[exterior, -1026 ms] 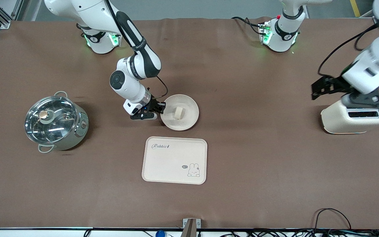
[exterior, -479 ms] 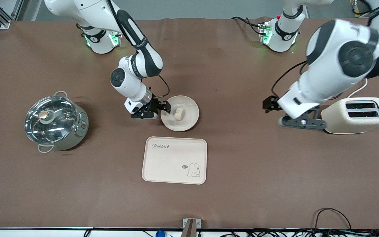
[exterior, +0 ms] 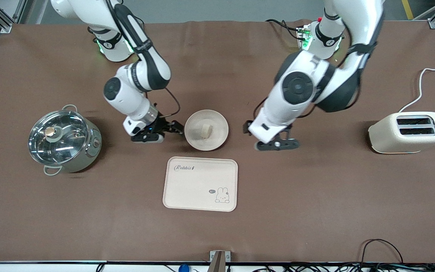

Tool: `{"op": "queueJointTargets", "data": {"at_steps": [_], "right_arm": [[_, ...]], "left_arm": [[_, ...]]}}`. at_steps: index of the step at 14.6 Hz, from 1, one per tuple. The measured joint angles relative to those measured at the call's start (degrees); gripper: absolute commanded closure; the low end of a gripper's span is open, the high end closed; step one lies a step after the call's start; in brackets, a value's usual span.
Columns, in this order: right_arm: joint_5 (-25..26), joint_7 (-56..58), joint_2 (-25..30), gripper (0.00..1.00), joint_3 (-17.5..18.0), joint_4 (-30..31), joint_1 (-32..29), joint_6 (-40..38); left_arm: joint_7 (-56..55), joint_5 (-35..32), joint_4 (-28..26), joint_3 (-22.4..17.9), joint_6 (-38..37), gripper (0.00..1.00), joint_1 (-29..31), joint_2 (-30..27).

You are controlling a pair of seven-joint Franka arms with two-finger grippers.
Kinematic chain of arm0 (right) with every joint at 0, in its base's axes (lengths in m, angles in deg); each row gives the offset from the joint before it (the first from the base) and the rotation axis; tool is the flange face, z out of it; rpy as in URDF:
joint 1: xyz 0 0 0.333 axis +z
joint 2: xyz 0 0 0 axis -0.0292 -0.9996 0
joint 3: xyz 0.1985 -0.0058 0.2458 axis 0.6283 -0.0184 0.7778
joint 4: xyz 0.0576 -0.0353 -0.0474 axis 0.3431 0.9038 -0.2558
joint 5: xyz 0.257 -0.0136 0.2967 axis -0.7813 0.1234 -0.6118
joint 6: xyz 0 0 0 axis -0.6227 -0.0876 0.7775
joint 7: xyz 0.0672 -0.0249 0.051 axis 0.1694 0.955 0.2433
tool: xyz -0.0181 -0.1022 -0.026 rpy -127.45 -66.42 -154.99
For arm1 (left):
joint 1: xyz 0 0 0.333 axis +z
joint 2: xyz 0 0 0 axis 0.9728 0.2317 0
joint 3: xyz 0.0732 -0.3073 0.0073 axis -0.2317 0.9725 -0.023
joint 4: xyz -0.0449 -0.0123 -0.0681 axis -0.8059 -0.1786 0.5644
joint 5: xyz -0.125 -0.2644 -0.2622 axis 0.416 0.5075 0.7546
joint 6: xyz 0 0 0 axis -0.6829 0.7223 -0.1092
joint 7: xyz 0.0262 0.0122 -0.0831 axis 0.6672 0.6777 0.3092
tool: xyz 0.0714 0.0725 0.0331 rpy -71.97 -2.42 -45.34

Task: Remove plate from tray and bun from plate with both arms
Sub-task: 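Set the plate down beside the tray while the left gripper reaches in, then grasp the bun on the plate with the left gripper while the right withdraws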

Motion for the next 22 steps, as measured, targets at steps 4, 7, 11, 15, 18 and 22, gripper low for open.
{"op": "queueJointTargets", "data": {"at_steps": [4, 7, 11, 15, 18, 22], "right_arm": [[14.8, 0.4, 4.3, 0.00, -9.8, -4.3, -0.4, -12.8], [23.8, 0.5, 8.2, 0.00, -15.0, -13.6, -0.5, -31.5], [27.7, 0.4, 12.2, 0.00, -18.7, -25.4, -0.8, -48.3], [29.3, 0.4, 15.0, 0.00, -14.6, -28.8, -9.2, -53.7], [30.2, 0.4, 17.3, 0.00, -4.1, -28.9, -21.5, -56.0], [32.7, 0.2, 22.7, 0.00, 5.8, -29.7, -32.2, -59.6]], "left_arm": [[-2.0, 0.0, 0.1, -0.1, 10.5, 0.06, -5.7, 5.9], [-7.0, -1.8, 1.0, -0.3, 15.7, 0.08, -11.1, 9.9], [-12.5, -4.6, 4.5, -0.6, 19.7, 0.14, -16.5, 16.0], [-12.7, -6.7, 5.7, -1.2, 20.6, 0.21, -17.9, 19.7], [-12.7, -7.7, 5.8, -1.5, 20.6, 0.30, -18.3, 21.2], [-12.7, -7.8, 6.0, -1.8, 20.6, 0.39, -18.7, 22.1]]}}
